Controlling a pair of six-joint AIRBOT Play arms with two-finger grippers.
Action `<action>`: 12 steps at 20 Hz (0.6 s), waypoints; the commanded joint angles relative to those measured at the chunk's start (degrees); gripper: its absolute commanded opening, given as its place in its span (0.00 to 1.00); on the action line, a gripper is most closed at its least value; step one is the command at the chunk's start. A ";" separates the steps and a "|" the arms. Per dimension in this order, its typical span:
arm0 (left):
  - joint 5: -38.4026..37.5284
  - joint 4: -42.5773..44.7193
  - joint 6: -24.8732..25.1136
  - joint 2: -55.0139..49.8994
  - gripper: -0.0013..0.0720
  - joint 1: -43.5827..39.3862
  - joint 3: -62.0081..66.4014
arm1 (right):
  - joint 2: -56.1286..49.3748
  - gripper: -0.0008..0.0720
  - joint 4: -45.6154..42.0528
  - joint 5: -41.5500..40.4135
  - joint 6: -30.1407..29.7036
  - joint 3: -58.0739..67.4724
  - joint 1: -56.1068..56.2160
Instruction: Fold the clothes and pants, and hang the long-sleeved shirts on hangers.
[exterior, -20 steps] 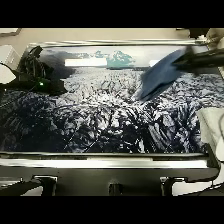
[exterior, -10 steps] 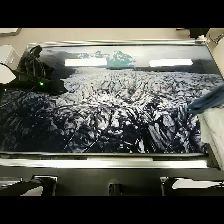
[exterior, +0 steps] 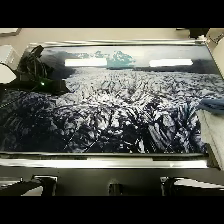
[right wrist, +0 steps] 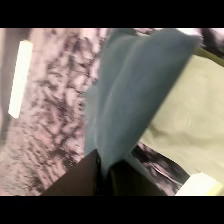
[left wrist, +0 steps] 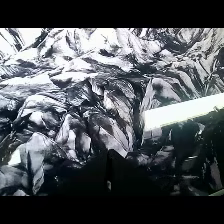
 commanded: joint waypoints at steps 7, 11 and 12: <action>0.85 -0.70 0.00 0.02 0.05 -0.57 0.04 | 11.26 0.06 -24.55 1.95 -4.44 -30.27 -2.12; 0.87 -1.33 0.00 0.02 0.05 -0.57 0.04 | 11.61 0.06 -29.35 -3.06 -5.25 -39.06 -2.19; 0.87 -1.75 0.00 0.02 0.05 -0.57 0.04 | 11.58 0.06 -30.14 -3.82 -5.55 -40.09 -2.19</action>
